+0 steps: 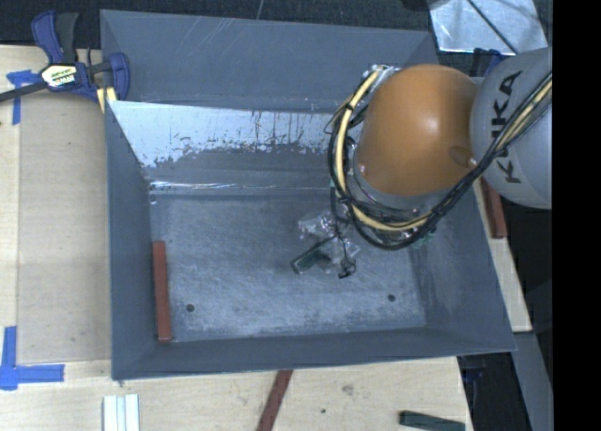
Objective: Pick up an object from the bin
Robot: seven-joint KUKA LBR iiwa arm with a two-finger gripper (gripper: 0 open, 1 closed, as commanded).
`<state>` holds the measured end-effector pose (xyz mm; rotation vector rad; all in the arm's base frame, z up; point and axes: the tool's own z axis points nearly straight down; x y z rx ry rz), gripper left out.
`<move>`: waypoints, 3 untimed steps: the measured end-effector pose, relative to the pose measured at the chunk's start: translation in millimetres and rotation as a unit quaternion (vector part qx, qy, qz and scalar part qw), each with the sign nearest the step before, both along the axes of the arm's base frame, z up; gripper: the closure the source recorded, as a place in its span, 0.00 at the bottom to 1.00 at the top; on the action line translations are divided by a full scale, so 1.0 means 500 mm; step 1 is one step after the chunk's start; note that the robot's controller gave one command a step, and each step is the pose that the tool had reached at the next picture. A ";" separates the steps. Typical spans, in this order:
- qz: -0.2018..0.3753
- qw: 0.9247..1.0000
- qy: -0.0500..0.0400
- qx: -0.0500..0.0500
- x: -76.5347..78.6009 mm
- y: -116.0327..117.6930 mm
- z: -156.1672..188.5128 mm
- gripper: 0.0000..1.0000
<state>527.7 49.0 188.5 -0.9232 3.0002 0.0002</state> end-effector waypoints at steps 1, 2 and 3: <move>0.000 1.000 0.000 0.000 0.000 0.000 0.000 1.00; 0.100 0.995 -0.005 -0.001 0.061 0.033 -0.048 1.00; 0.002 1.000 -0.004 0.000 0.011 -0.029 0.275 1.00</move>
Offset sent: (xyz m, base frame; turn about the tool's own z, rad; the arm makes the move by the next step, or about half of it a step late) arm 0.0512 0.0321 -0.0523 -0.3604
